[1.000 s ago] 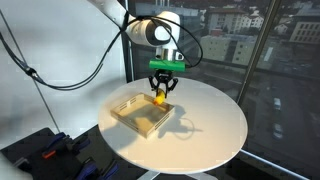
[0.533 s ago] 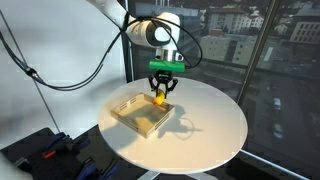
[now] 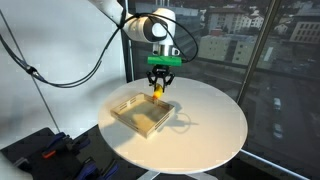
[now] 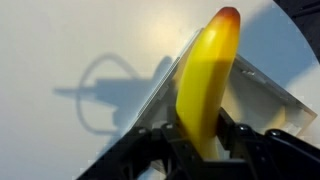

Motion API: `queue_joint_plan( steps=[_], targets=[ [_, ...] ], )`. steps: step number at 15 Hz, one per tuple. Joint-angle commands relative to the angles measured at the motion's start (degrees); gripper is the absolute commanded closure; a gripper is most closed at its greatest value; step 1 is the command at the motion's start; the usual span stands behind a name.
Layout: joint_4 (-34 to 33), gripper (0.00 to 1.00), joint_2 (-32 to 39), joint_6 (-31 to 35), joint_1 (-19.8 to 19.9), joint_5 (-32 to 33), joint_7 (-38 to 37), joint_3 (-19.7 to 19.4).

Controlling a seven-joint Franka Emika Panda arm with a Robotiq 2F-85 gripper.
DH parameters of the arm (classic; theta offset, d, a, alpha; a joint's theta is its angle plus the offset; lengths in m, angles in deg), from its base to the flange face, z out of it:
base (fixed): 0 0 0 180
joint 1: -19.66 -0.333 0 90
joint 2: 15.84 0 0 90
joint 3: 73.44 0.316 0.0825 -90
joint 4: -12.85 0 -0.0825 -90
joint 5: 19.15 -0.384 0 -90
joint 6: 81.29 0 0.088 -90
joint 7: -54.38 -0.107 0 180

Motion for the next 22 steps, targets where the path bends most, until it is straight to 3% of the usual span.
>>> queue_joint_plan(
  steps=[1,22],
  targets=[
    [-1.5,0.84,-0.06,-0.3,-0.65,-0.97,2.32,0.92],
    [0.7,0.84,0.54,-0.56,-4.33,-0.03,6.0,3.07]
  ],
)
